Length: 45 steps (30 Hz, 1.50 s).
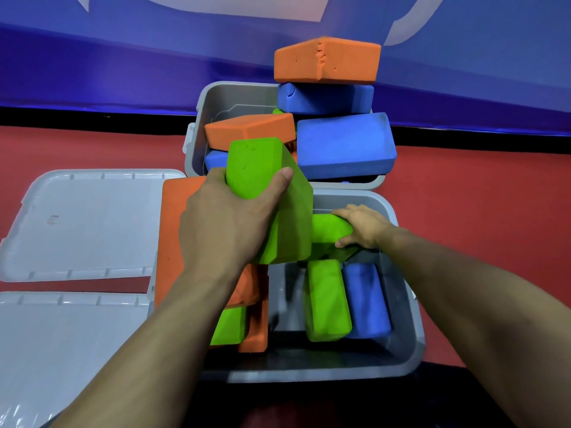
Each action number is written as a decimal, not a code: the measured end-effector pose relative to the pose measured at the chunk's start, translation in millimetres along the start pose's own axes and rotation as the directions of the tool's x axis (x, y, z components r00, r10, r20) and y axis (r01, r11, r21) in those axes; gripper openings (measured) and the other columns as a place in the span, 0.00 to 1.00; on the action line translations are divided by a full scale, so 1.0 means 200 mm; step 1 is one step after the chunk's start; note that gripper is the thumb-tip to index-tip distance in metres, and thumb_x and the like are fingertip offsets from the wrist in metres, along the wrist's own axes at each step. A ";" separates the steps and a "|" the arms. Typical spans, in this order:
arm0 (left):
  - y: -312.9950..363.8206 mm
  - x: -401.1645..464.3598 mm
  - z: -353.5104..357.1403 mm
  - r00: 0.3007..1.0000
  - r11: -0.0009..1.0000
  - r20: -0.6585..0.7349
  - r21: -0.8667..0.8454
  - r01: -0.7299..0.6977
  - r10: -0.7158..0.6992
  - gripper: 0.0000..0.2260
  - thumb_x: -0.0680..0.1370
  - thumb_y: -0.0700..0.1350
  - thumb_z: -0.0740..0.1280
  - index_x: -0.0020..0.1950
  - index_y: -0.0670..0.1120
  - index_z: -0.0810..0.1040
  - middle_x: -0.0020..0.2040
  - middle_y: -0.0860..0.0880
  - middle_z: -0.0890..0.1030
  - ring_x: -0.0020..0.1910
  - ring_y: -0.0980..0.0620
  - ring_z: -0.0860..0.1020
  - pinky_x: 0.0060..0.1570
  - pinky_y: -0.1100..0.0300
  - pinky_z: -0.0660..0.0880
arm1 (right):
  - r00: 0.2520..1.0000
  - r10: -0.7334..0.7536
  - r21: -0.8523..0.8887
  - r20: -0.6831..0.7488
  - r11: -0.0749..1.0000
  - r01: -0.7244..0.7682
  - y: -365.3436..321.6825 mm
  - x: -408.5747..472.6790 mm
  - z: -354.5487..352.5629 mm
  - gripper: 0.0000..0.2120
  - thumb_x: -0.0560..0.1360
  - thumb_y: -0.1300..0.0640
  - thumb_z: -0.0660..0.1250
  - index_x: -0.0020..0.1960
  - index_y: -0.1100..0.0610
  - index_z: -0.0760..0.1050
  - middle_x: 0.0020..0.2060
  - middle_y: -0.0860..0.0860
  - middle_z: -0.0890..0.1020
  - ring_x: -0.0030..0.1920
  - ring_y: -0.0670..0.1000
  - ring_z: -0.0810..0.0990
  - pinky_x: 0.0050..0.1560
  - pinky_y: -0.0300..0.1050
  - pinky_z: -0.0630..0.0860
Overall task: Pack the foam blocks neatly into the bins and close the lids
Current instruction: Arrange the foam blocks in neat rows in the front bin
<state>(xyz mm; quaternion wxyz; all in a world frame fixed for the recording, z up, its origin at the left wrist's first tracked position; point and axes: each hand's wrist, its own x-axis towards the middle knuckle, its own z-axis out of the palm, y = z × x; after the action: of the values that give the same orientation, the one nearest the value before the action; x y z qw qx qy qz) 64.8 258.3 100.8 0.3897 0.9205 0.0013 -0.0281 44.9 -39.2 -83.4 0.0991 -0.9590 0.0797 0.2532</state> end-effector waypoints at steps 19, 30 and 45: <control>0.02 -0.12 0.03 0.970 0.998 0.237 0.041 0.046 -0.054 0.40 0.67 0.77 0.67 0.62 0.45 0.72 0.60 0.41 0.82 0.59 0.38 0.80 0.54 0.47 0.76 | 0.978 0.140 0.984 0.152 0.072 -0.164 -0.66 -0.90 -0.41 0.21 0.77 0.39 0.67 0.67 0.45 0.74 0.63 0.48 0.78 0.63 0.53 0.78 0.60 0.58 0.78; -0.02 -0.14 0.06 0.916 0.970 0.399 -0.205 0.134 -0.042 0.25 0.76 0.71 0.63 0.50 0.49 0.76 0.44 0.49 0.82 0.47 0.46 0.81 0.56 0.47 0.77 | 0.979 0.201 0.969 -0.027 0.248 -0.024 -0.81 -0.93 -0.39 0.20 0.74 0.36 0.71 0.62 0.41 0.76 0.52 0.41 0.86 0.51 0.45 0.86 0.47 0.48 0.82; -0.08 -0.19 0.01 0.668 0.883 0.728 -0.203 0.424 -0.153 0.34 0.78 0.73 0.55 0.59 0.45 0.81 0.53 0.41 0.85 0.51 0.39 0.85 0.48 0.38 0.83 | 0.968 0.208 0.800 0.140 0.553 -0.234 -0.78 -0.87 -0.34 0.39 0.68 0.40 0.78 0.71 0.42 0.59 0.53 0.42 0.81 0.49 0.46 0.82 0.44 0.55 0.85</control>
<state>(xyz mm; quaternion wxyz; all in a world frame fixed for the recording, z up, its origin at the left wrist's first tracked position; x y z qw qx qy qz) 27.0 268.8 89.6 0.5114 0.7428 0.0087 -0.4320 -41.4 114.6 85.3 0.4940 -0.7861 0.3045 0.2129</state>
